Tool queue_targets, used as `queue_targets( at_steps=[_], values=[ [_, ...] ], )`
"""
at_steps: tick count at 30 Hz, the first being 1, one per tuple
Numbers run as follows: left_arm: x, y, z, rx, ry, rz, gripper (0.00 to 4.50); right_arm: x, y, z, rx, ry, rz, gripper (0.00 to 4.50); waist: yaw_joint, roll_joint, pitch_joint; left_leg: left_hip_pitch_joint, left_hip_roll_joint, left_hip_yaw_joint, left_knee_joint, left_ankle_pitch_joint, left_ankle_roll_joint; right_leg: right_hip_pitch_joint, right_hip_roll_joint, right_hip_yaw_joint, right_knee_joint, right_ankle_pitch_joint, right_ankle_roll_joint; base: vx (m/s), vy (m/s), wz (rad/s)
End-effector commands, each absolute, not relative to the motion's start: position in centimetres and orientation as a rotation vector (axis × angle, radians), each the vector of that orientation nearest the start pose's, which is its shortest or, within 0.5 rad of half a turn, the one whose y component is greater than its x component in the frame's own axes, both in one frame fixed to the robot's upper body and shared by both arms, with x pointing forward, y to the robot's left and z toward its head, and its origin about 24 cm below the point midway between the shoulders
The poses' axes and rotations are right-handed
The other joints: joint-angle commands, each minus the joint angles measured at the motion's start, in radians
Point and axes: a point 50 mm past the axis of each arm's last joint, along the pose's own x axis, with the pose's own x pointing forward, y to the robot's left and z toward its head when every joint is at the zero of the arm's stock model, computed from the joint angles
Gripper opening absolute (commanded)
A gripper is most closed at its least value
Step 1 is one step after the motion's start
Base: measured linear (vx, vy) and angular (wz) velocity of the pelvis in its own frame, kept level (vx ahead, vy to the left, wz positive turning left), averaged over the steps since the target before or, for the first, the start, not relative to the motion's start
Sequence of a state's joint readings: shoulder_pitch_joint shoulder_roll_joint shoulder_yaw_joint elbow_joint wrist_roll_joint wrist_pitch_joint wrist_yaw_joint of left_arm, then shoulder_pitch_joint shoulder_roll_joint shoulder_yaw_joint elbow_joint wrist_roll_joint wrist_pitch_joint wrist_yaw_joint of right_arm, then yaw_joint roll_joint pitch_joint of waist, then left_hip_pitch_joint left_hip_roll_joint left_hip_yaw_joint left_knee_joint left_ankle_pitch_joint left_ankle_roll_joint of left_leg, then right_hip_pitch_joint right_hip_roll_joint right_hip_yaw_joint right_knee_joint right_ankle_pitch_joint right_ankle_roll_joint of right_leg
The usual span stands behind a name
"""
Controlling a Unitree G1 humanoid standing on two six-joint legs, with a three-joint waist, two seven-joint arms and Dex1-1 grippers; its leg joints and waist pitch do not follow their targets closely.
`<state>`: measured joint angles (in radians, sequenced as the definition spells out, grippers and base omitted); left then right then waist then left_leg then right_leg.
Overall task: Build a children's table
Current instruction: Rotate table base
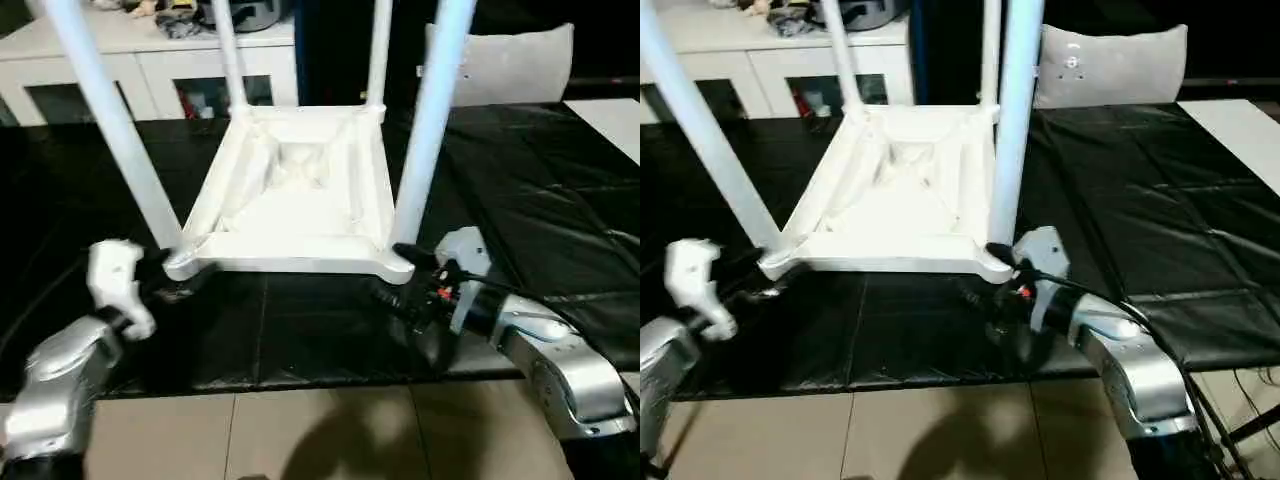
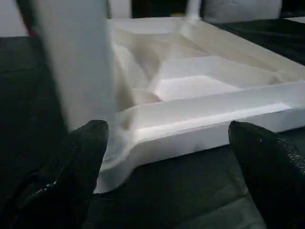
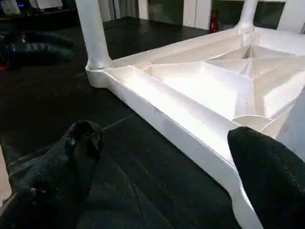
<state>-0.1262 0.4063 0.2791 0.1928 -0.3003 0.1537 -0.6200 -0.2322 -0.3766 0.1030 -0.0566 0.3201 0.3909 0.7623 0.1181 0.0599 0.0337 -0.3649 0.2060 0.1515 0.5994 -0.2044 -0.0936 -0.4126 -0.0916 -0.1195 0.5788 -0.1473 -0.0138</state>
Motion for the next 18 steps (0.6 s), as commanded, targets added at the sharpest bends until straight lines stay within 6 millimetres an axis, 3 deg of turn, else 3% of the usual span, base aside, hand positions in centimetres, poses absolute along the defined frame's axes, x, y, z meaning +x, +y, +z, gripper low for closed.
queue_targets(
  at_steps=[1,5,9,10,11,12,13,14,15,16,18],
  values=[
    [26.9,27.2,6.7,0.032,0.096,-0.279,4.41,27.5,-13.9,8.5,-0.044,0.174,0.948,4.50,0.003,-0.004,-0.055,0.001,0.015,0.002,-0.081,-0.225,0.053,0.052,-0.048,0.047,-0.071,-0.376,-0.092,0.000,0.000,0.00],
    [29.0,28.0,7.7,0.063,0.075,-0.234,4.41,28.2,-13.5,7.9,-0.060,0.196,0.939,4.50,0.003,-0.005,-0.056,0.005,0.014,0.001,-0.083,-0.233,0.036,0.053,-0.050,0.047,-0.071,-0.377,-0.087,0.000,0.000,0.00],
    [30.0,28.0,8.0,0.079,0.075,-0.255,4.41,28.6,-13.7,7.4,-0.081,0.223,0.900,4.50,0.001,-0.008,-0.058,0.004,0.016,-0.001,-0.084,-0.219,0.019,0.059,-0.053,0.051,-0.060,-0.317,-0.109,0.000,0.000,0.00],
    [31.1,27.7,8.2,0.075,0.090,-0.302,4.41,28.9,-13.8,7.2,-0.085,0.238,0.875,4.50,0.000,-0.005,-0.060,0.004,0.017,-0.001,-0.082,-0.211,0.018,0.061,-0.055,0.051,-0.056,-0.297,-0.120,0.000,0.000,0.00],
    [32.1,27.5,8.3,0.070,0.111,-0.345,4.41,29.0,-13.8,7.0,-0.085,0.245,0.864,4.50,0.000,-0.006,-0.056,0.006,0.008,0.004,-0.081,-0.209,0.026,0.056,-0.049,0.050,-0.069,-0.319,-0.109,0.000,0.000,0.00],
    [32.4,27.4,8.3,0.069,0.116,-0.357,4.41,29.1,-13.8,7.0,-0.085,0.247,0.863,4.50,0.007,-0.003,-0.065,0.019,0.007,0.006,-0.076,-0.203,0.021,0.052,-0.052,0.052,-0.065,-0.309,-0.111,0.000,0.000,0.00],
    [32.8,27.4,8.4,0.068,0.119,-0.356,4.41,29.1,-13.8,7.0,-0.082,0.248,0.864,4.50,0.006,-0.008,-0.062,0.005,0.014,0.000,-0.081,-0.191,0.016,0.064,-0.055,0.052,-0.055,-0.262,-0.125,0.000,0.000,0.00],
    [33.0,27.3,8.4,0.067,0.120,-0.356,4.41,29.1,-13.8,7.0,-0.081,0.250,0.862,4.50,0.007,-0.009,-0.060,0.005,0.013,0.001,-0.082,-0.199,0.015,0.063,-0.054,0.051,-0.056,-0.270,-0.123,0.000,0.000,0.00],
    [33.6,27.1,8.5,0.054,0.124,-0.365,4.41,29.1,-13.8,6.8,-0.076,0.260,0.854,4.50,0.005,-0.019,-0.058,0.004,0.012,0.002,-0.083,-0.205,0.017,0.066,-0.055,0.050,-0.060,-0.297,-0.117,0.000,0.000,0.00],
    [33.9,26.9,8.5,0.043,0.125,-0.374,4.41,29.2,-13.8,6.7,-0.075,0.264,0.851,4.50,0.009,-0.011,-0.063,0.011,0.015,0.001,-0.081,-0.197,0.011,0.063,-0.061,0.053,-0.056,-0.294,-0.125,0.000,0.000,0.00],
    [34.7,26.2,8.6,0.007,0.133,-0.405,4.41,29.4,-13.7,6.3,-0.069,0.286,0.824,4.50,0.009,-0.015,-0.062,0.010,0.014,0.003,-0.081,-0.189,0.010,0.063,-0.059,0.053,-0.055,-0.283,-0.129,0.000,0.000,0.00]
  ],
)
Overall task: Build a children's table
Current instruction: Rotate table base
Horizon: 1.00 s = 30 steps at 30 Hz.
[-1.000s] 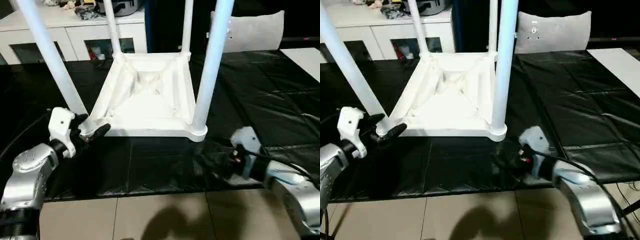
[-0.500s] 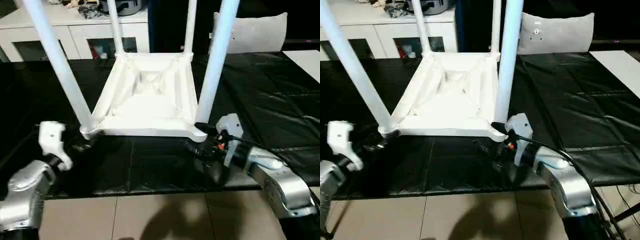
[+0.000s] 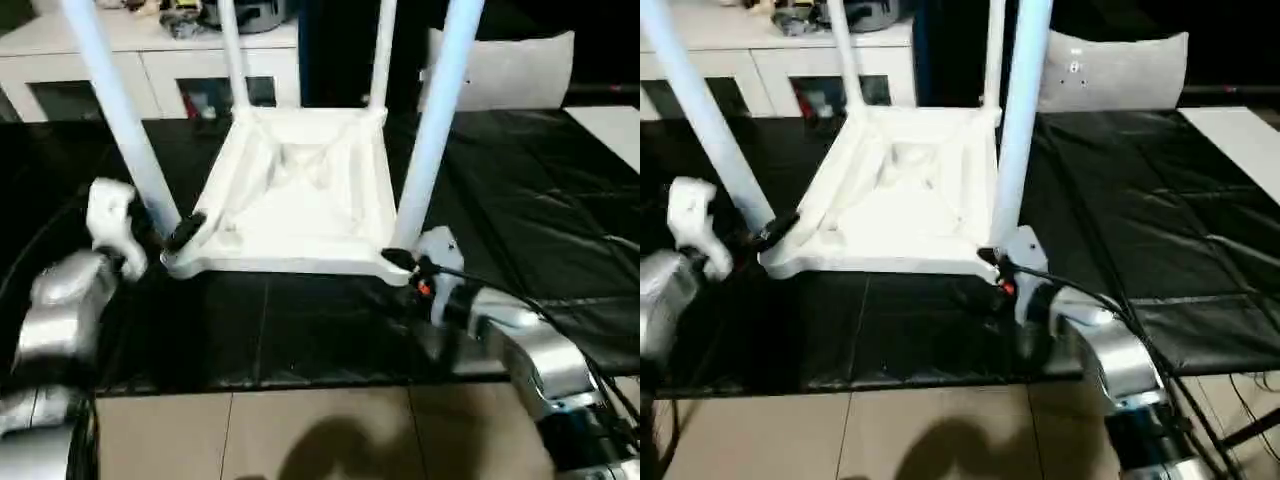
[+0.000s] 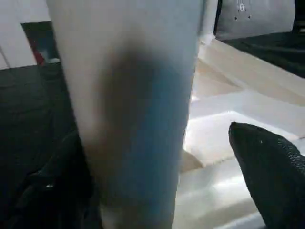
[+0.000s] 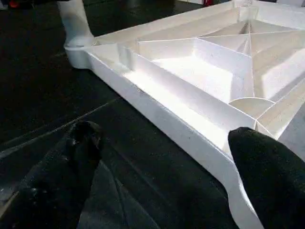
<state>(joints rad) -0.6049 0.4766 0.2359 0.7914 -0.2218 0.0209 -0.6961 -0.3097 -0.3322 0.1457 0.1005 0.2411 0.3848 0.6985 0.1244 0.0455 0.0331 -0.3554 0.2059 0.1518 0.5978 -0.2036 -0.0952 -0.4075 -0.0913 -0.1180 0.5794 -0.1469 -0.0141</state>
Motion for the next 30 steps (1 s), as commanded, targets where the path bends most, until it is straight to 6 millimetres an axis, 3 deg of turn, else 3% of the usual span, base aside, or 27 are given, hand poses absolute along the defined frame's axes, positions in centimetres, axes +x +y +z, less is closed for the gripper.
queue_targets(
  at_steps=[1,2,4,9,10,11,12,13,14,15,18,20,21,22,23,24,26,27,30],
  values=[
    [34.8,25.8,8.6,-0.014,0.135,-0.427,4.41,29.5,-13.7,6.1,-0.068,0.301,0.807,4.50,0.003,0.001,-0.061,0.002,0.015,0.002,-0.079,-0.189,0.011,0.056,-0.059,0.051,-0.056,-0.277,-0.134,0.000,0.000,0.00],
    [34.9,25.5,8.5,-0.038,0.139,-0.458,4.41,29.5,-13.7,6.0,-0.071,0.315,0.796,4.50,0.004,-0.005,-0.061,0.002,0.016,0.003,-0.079,-0.187,0.008,0.057,-0.061,0.052,-0.055,-0.269,-0.142,0.000,0.000,0.00],
    [34.9,25.2,8.5,-0.056,0.143,-0.489,4.41,29.6,-13.7,5.8,-0.072,0.326,0.792,4.50,0.009,-0.003,-0.061,0.004,0.020,0.003,-0.080,-0.190,0.005,0.056,-0.063,0.054,-0.052,-0.256,-0.159,0.000,0.000,0.00],
    [33.7,22.7,7.9,-0.125,0.199,-0.811,4.41,29.5,-14.4,5.1,-0.116,0.363,0.762,4.50,0.025,-0.003,-0.059,0.007,0.023,0.008,-0.081,-0.204,0.001,0.052,-0.065,0.057,-0.052,-0.276,-0.163,0.000,0.000,0.00],
    [33.7,22.7,7.9,-0.125,0.199,-0.811,4.41,29.5,-14.4,5.1,-0.116,0.363,0.762,4.50,0.026,-0.004,-0.060,0.005,0.025,0.007,-0.083,-0.202,-0.001,0.057,-0.070,0.057,-0.050,-0.274,-0.165,0.000,0.000,0.00],
    [32.1,20.5,8.2,-0.233,0.219,-1.065,4.41,29.4,-15.5,4.2,-0.147,0.415,0.708,4.50,0.026,-0.011,-0.058,0.003,0.025,0.008,-0.084,-0.203,-0.002,0.058,-0.070,0.058,-0.050,-0.283,-0.164,0.000,0.000,0.00],
    [31.9,20.2,8.2,-0.251,0.222,-1.099,4.41,29.3,-15.7,4.1,-0.152,0.424,0.699,4.50,0.028,-0.008,-0.061,0.003,0.032,0.004,-0.087,-0.194,-0.013,0.063,-0.077,0.060,-0.038,-0.272,-0.175,0.000,0.000,0.00],
    [31.8,20.1,8.3,-0.258,0.223,-1.116,4.41,29.4,-15.8,4.0,-0.154,0.429,0.689,4.50,0.026,-0.006,-0.057,0.005,0.028,0.009,-0.086,-0.196,-0.010,0.054,-0.069,0.060,-0.047,-0.285,-0.178,0.000,0.000,0.00],
    [31.3,19.4,8.5,-0.283,0.226,-1.177,4.41,29.5,-16.3,3.7,-0.162,0.447,0.649,4.50,0.025,-0.011,-0.057,0.008,0.028,0.012,-0.085,-0.195,-0.010,0.053,-0.068,0.061,-0.047,-0.278,-0.182,0.000,0.000,0.00],
    [31.0,18.7,8.8,-0.292,0.217,-1.227,4.41,29.6,-16.9,3.4,-0.163,0.468,0.604,4.50,0.026,-0.009,-0.056,0.002,0.025,0.012,-0.085,-0.193,-0.009,0.056,-0.067,0.061,-0.045,-0.273,-0.188,0.000,0.000,0.00],
    [31.1,17.0,9.0,-0.243,0.166,-1.246,4.41,29.8,-18.1,3.2,-0.181,0.498,0.540,4.50,0.016,-0.018,-0.049,0.004,0.021,0.011,-0.087,-0.236,-0.009,0.058,-0.067,0.059,-0.063,-0.370,-0.152,0.000,0.000,0.00],
    [31.1,17.0,9.0,-0.243,0.166,-1.246,4.41,29.8,-18.1,3.2,-0.181,0.498,0.540,4.50,0.015,-0.023,-0.048,0.003,0.017,0.012,-0.086,-0.230,-0.003,0.060,-0.066,0.058,-0.067,-0.403,-0.130,0.000,0.000,0.00],
    [31.6,16.0,9.2,-0.209,0.121,-1.224,4.41,29.8,-18.9,3.0,-0.207,0.523,0.501,4.50,0.011,-0.029,-0.047,0.000,0.016,0.012,-0.086,-0.220,0.004,0.061,-0.065,0.058,-0.068,-0.414,-0.115,0.000,0.000,0.00],
    [31.8,15.3,9.4,-0.202,0.104,-1.209,4.41,29.7,-19.4,2.9,-0.227,0.538,0.477,4.50,0.009,-0.028,-0.047,-0.002,0.017,0.010,-0.087,-0.214,0.005,0.062,-0.063,0.057,-0.070,-0.418,-0.109,0.000,0.000,0.00],
    [32.0,14.6,9.5,-0.202,0.098,-1.201,4.41,29.7,-19.9,2.8,-0.241,0.552,0.452,4.50,0.010,-0.021,-0.048,0.006,0.016,0.014,-0.082,-0.209,0.004,0.056,-0.061,0.057,-0.074,-0.421,-0.104,0.000,0.000,0.00],
    [32.0,14.2,9.6,-0.203,0.096,-1.197,4.41,29.8,-20.2,2.7,-0.249,0.560,0.436,4.50,0.010,-0.027,-0.048,0.004,0.015,0.015,-0.081,-0.202,0.006,0.059,-0.063,0.057,-0.074,-0.422,-0.105,0.000,0.000,0.00],
    [32.0,13.5,9.6,-0.200,0.090,-1.203,4.41,29.9,-20.7,2.5,-0.259,0.568,0.398,4.50,0.012,-0.029,-0.051,0.001,0.016,0.015,-0.081,-0.180,0.014,0.059,-0.061,0.058,-0.069,-0.397,-0.105,0.000,0.000,0.00],
    [31.8,12.8,9.8,-0.202,0.086,-1.234,4.41,30.1,-21.3,2.3,-0.290,0.570,0.356,4.50,0.010,-0.023,-0.052,0.002,0.016,0.016,-0.080,-0.177,0.015,0.058,-0.059,0.058,-0.068,-0.379,-0.109,0.000,0.000,0.00],
    [30.8,11.4,10.4,-0.234,0.087,-1.346,4.41,30.7,-22.2,2.3,-0.305,0.541,0.290,4.50,0.009,-0.022,-0.052,0.007,0.017,0.018,-0.078,-0.178,0.010,0.054,-0.058,0.057,-0.067,-0.364,-0.134,0.000,0.000,0.00]
  ],
)
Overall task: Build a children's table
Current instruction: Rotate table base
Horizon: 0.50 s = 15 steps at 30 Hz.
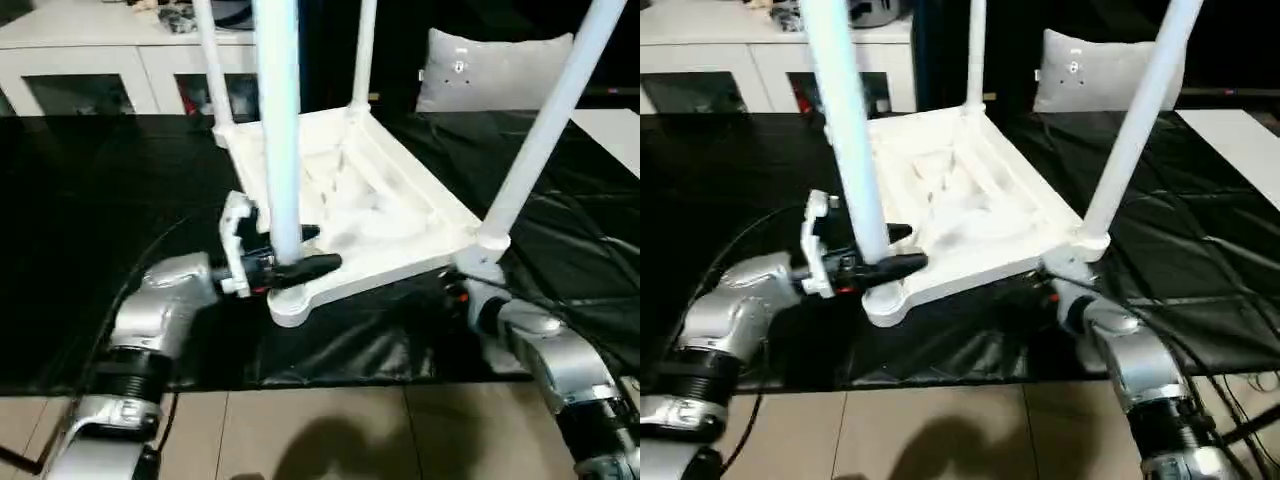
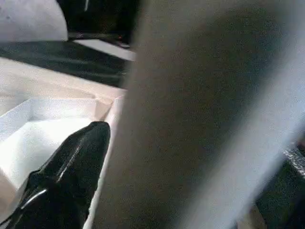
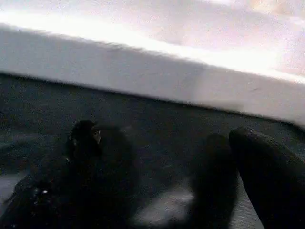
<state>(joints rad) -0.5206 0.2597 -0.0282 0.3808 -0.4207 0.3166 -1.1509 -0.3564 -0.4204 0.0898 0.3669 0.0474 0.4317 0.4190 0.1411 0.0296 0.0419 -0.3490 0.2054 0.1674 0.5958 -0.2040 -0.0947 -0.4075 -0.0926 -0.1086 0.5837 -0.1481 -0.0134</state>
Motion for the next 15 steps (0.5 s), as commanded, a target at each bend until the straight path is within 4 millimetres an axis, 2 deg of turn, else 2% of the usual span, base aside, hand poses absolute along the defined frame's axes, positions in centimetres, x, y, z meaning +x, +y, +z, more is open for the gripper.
queue_targets(
  at_steps=[1,2,4,5,6,7,8,10,11,12,14,15],
  values=[
    [30.4,11.2,10.6,-0.249,0.090,-1.380,4.41,30.9,-22.2,2.4,-0.286,0.527,0.283,4.50,-0.007,-0.006,-0.061,0.003,0.019,0.004,-0.076,-0.183,0.007,0.053,-0.058,0.049,-0.069,-0.359,-0.141,0.000,0.000,0.00],
    [29.8,11.0,10.8,-0.272,0.102,-1.426,4.41,31.2,-22.2,2.6,-0.271,0.505,0.283,4.50,-0.007,-0.003,-0.063,0.002,0.021,0.003,-0.077,-0.189,0.009,0.056,-0.060,0.050,-0.063,-0.337,-0.161,0.000,0.000,0.00],
    [28.5,10.6,11.3,-0.298,0.117,-1.521,4.41,31.8,-21.7,3.0,-0.234,0.462,0.302,4.50,-0.008,-0.003,-0.064,-0.003,0.023,0.001,-0.076,-0.173,0.014,0.059,-0.058,0.050,-0.054,-0.299,-0.177,0.000,0.000,0.00],
    [27.6,10.2,11.6,-0.309,0.123,-1.574,4.41,32.2,-21.4,3.3,-0.238,0.440,0.315,4.50,-0.012,-0.006,-0.065,-0.005,0.021,0.002,-0.075,-0.160,0.019,0.061,-0.056,0.050,-0.049,-0.255,-0.192,0.000,0.000,0.00],
    [27.6,10.2,11.6,-0.309,0.123,-1.574,4.41,32.2,-21.4,3.3,-0.238,0.440,0.315,4.50,-0.017,-0.009,-0.064,-0.008,0.019,0.003,-0.076,-0.152,0.025,0.063,-0.054,0.049,-0.049,-0.247,-0.194,0.000,0.000,0.00],
    [27.3,9.9,11.7,-0.312,0.121,-1.591,4.41,32.3,-21.3,3.3,-0.245,0.431,0.322,4.50,-0.030,-0.010,-0.064,-0.012,0.015,0.004,-0.072,-0.128,0.034,0.066,-0.050,0.049,-0.046,-0.224,-0.202,0.000,0.000,0.00],
    [26.9,9.3,11.9,-0.317,0.103,-1.602,4.41,32.6,-20.8,3.4,-0.250,0.420,0.342,4.50,-0.033,-0.016,-0.064,-0.011,0.014,0.006,-0.072,-0.124,0.041,0.065,-0.049,0.049,-0.049,-0.225,-0.203,0.000,0.000,0.00],
    [26.6,8.0,12.2,-0.341,0.064,-1.595,4.41,33.0,-20.1,3.4,-0.252,0.406,0.369,4.50,-0.038,-0.016,-0.064,-0.013,0.012,0.008,-0.068,-0.113,0.049,0.066,-0.050,0.050,-0.050,-0.240,-0.203,0.000,0.000,0.00],
    [26.6,7.4,12.3,-0.349,0.052,-1.590,4.41,33.2,-19.7,3.4,-0.252,0.401,0.381,4.50,-0.042,-0.022,-0.063,-0.014,0.013,0.010,-0.067,-0.118,0.054,0.066,-0.051,0.050,-0.053,-0.259,-0.203,0.000,0.000,0.00],
    [26.5,7.1,12.4,-0.351,0.047,-1.588,4.41,33.3,-19.5,3.4,-0.251,0.399,0.386,4.50,-0.047,-0.022,-0.061,-0.015,0.011,0.010,-0.067,-0.127,0.056,0.066,-0.051,0.049,-0.057,-0.287,-0.197,0.000,0.000,0.00],
    [26.6,5.3,12.4,-0.339,0.032,-1.545,4.41,33.8,-17.6,3.4,-0.253,0.377,0.453,4.50,-0.055,-0.024,-0.060,-0.018,0.011,0.009,-0.067,-0.131,0.060,0.065,-0.048,0.049,-0.061,-0.320,-0.175,0.000,0.000,0.00],
    [26.6,5.1,12.4,-0.337,0.029,-1.536,4.41,33.9,-17.4,3.4,-0.253,0.373,0.461,4.50,-0.054,-0.023,-0.061,-0.016,0.011,0.009,-0.066,-0.132,0.060,0.064,-0.049,0.048,-0.063,-0.325,-0.171,0.000,0.000,0.00]
  ],
)
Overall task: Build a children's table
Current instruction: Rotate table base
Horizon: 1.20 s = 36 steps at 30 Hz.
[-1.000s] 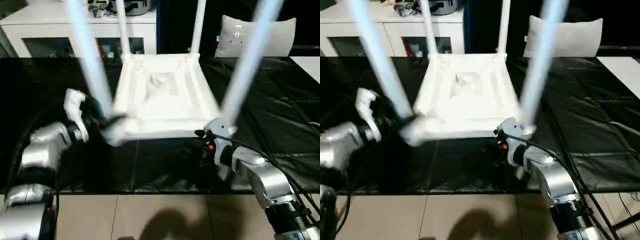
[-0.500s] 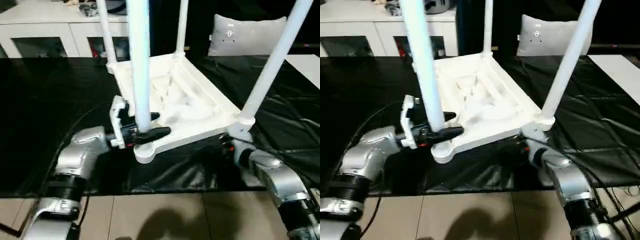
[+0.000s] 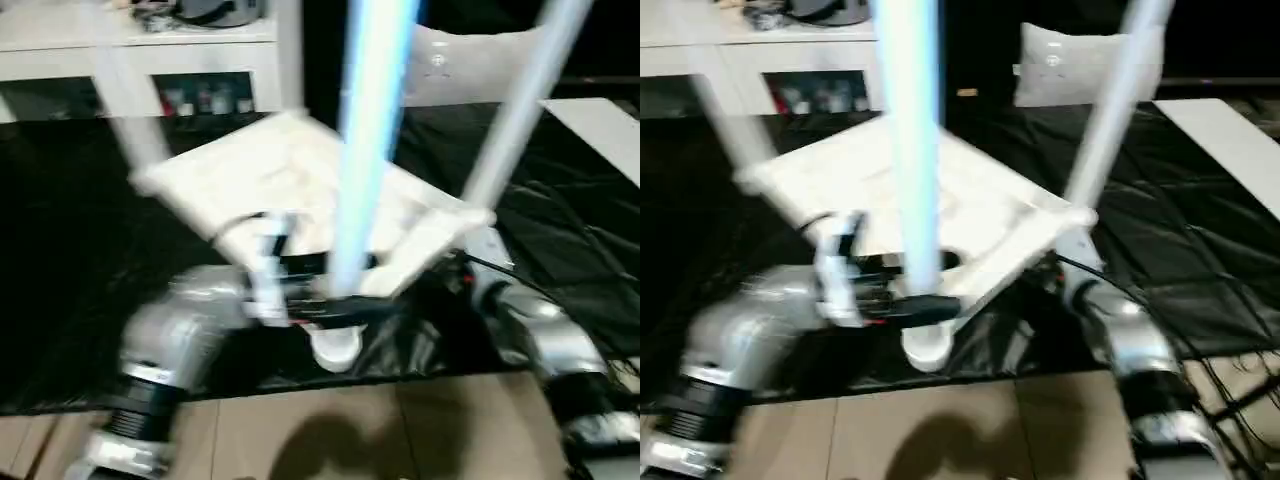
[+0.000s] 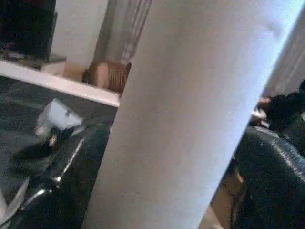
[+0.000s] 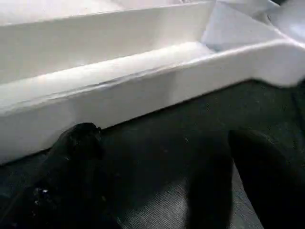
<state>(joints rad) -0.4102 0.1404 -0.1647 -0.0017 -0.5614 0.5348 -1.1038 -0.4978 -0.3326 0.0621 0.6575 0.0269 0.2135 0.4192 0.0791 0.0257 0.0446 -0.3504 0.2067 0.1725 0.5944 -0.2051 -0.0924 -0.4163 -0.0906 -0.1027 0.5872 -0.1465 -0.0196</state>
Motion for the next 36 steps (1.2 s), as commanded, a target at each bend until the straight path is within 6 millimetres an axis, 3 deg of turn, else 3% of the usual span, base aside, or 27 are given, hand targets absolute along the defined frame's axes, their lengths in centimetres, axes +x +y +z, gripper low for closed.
queue_targets(
  at_steps=[1,6,8,12,16,18,19,20,21,23,26,30,36],
  values=[
    [26.7,4.8,12.4,-0.335,0.025,-1.525,4.41,34.0,-17.1,3.4,-0.252,0.369,0.470,4.50,0.007,-0.021,-0.063,-0.013,0.009,0.005,-0.065,-0.131,0.058,0.072,-0.049,0.042,-0.068,-0.330,-0.161,0.000,0.000,0.00],
    [27.4,2.8,12.4,-0.338,-0.008,-1.457,4.41,34.2,-14.4,2.9,-0.232,0.351,0.546,4.50,-0.004,-0.020,-0.061,-0.011,0.007,0.005,-0.064,-0.157,0.061,0.067,-0.045,0.042,-0.073,-0.367,-0.148,0.000,0.000,0.00],
    [27.5,2.6,12.4,-0.340,-0.009,-1.448,4.41,34.2,-14.1,2.7,-0.229,0.351,0.556,4.50,-0.006,-0.021,-0.061,-0.015,0.008,0.003,-0.065,-0.158,0.059,0.070,-0.047,0.042,-0.072,-0.372,-0.144,0.000,0.000,0.00],
    [27.3,1.9,12.5,-0.343,-0.014,-1.451,4.41,34.0,-13.3,2.3,-0.202,0.347,0.593,4.50,-0.010,-0.020,-0.062,-0.013,0.010,0.003,-0.064,-0.157,0.069,0.068,-0.047,0.043,-0.068,-0.341,-0.163,0.000,0.000,0.00],
    [26.9,1.4,12.5,-0.363,-0.019,-1.471,4.41,33.8,-13.1,1.9,-0.166,0.342,0.607,4.50,-0.010,-0.012,-0.062,-0.013,0.011,0.003,-0.063,-0.163,0.073,0.068,-0.047,0.043,-0.068,-0.326,-0.178,0.000,0.000,0.00],
    [26.7,1.0,12.6,-0.383,-0.018,-1.489,4.41,33.6,-12.7,1.7,-0.158,0.343,0.625,4.50,-0.011,-0.014,-0.062,-0.012,0.012,0.003,-0.064,-0.169,0.074,0.069,-0.047,0.042,-0.067,-0.322,-0.185,0.000,0.000,0.00],
    [26.4,0.6,12.6,-0.381,-0.019,-1.507,4.41,33.5,-12.4,1.5,-0.163,0.338,0.642,4.50,-0.010,-0.008,-0.062,-0.011,0.012,0.002,-0.064,-0.170,0.074,0.068,-0.047,0.043,-0.067,-0.320,-0.187,0.000,0.000,0.00],
    [26.4,0.5,12.6,-0.374,-0.019,-1.514,4.41,33.4,-12.2,1.5,-0.164,0.336,0.646,4.50,-0.012,-0.011,-0.062,-0.011,0.012,0.002,-0.064,-0.176,0.073,0.068,-0.047,0.043,-0.068,-0.318,-0.190,0.000,0.000,0.00],
    [26.3,0.5,12.6,-0.372,-0.019,-1.516,4.41,33.4,-12.2,1.5,-0.164,0.335,0.646,4.50,-0.012,-0.007,-0.063,-0.011,0.012,0.002,-0.064,-0.176,0.073,0.069,-0.047,0.043,-0.067,-0.315,-0.192,0.000,0.000,0.00],
    [26.4,0.3,12.6,-0.368,-0.020,-1.514,4.41,33.5,-12.0,1.5,-0.161,0.333,0.638,4.50,-0.014,-0.008,-0.063,-0.011,0.011,0.002,-0.063,-0.178,0.074,0.069,-0.046,0.043,-0.067,-0.306,-0.196,0.000,0.000,0.00],
    [26.6,0.2,12.6,-0.366,-0.022,-1.503,4.41,33.6,-12.1,1.5,-0.160,0.331,0.632,4.50,-0.015,-0.008,-0.062,-0.009,0.012,0.002,-0.064,-0.189,0.075,0.068,-0.046,0.042,-0.069,-0.318,-0.195,0.000,0.000,0.00],
    [28.1,0.7,12.4,-0.318,-0.033,-1.360,4.41,33.8,-12.9,1.5,-0.197,0.328,0.593,4.50,-0.016,-0.008,-0.061,-0.009,0.010,0.003,-0.064,-0.199,0.075,0.067,-0.043,0.041,-0.073,-0.335,-0.184,0.000,0.000,0.00],
    [30.7,3.0,11.8,-0.177,-0.054,-1.141,4.41,34.0,-15.7,2.0,-0.194,0.329,0.528,4.50,-0.013,-0.008,-0.064,-0.010,0.007,-0.001,-0.064,-0.198,0.076,0.070,-0.044,0.038,-0.075,-0.358,-0.151,0.000,0.000,0.00]
  ],
)
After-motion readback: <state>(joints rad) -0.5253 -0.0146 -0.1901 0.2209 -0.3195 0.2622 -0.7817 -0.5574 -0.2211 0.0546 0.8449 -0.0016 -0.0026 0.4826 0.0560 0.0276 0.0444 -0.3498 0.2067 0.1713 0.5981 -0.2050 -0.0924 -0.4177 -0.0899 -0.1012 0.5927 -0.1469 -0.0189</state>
